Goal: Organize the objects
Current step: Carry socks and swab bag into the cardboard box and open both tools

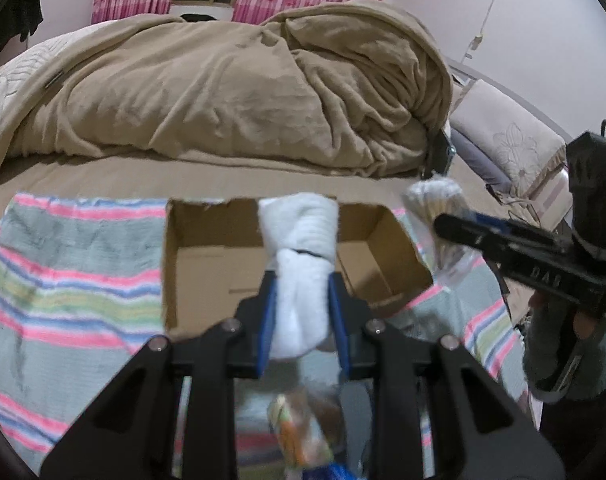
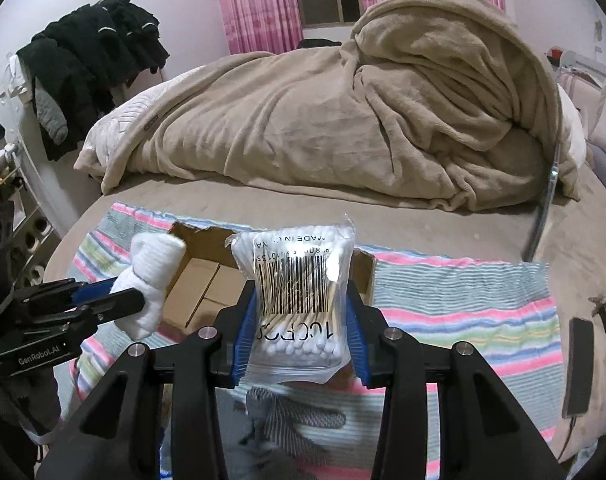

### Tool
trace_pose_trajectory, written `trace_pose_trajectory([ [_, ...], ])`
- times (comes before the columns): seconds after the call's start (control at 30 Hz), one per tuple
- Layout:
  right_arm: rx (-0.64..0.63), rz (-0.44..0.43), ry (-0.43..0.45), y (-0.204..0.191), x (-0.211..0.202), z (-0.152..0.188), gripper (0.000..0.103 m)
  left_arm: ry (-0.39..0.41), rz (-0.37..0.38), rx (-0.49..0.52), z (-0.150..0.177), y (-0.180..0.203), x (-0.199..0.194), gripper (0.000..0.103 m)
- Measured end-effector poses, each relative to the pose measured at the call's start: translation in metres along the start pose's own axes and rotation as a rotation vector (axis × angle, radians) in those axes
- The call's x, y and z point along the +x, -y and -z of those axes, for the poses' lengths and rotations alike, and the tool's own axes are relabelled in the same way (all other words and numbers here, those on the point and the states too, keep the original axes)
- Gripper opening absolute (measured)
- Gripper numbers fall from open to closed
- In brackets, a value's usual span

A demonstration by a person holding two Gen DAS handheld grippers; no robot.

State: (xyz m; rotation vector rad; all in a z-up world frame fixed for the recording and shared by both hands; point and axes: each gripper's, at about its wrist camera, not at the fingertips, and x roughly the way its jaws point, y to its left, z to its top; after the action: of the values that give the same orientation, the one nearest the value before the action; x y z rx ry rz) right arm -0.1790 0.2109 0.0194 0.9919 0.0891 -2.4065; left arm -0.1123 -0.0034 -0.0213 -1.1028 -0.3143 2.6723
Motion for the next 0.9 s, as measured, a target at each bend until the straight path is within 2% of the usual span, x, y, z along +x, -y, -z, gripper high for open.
trace_pose_trajectory([
  [0.27, 0.007, -0.012, -0.043, 0.006, 0.040, 0.002, 0.043, -0.044, 0.016, 0.002, -0.012, 0.013, 0.048, 0.026],
  [0.47, 0.025, -0.016, -0.087, 0.013, 0.067, 0.014, 0.043, -0.103, 0.022, -0.003, -0.006, 0.019, 0.083, 0.027],
  [0.67, 0.047, -0.009, -0.110, 0.019, 0.076, 0.021, 0.046, -0.166, 0.017, -0.024, 0.003, 0.017, 0.106, 0.030],
  [0.7, 0.049, -0.011, -0.106, 0.020, 0.075, 0.021, 0.046, -0.168, 0.013, -0.024, 0.003, 0.016, 0.106, 0.032],
  [0.8, 0.049, -0.010, -0.083, 0.020, 0.068, 0.019, 0.058, -0.157, 0.003, -0.031, 0.002, 0.015, 0.100, 0.037],
  [0.87, 0.048, -0.011, -0.069, 0.019, 0.062, 0.019, 0.061, -0.154, -0.002, -0.036, 0.000, 0.014, 0.095, 0.043],
  [0.9, 0.047, -0.010, -0.065, 0.018, 0.059, 0.019, 0.062, -0.156, -0.004, -0.039, 0.000, 0.013, 0.092, 0.054],
])
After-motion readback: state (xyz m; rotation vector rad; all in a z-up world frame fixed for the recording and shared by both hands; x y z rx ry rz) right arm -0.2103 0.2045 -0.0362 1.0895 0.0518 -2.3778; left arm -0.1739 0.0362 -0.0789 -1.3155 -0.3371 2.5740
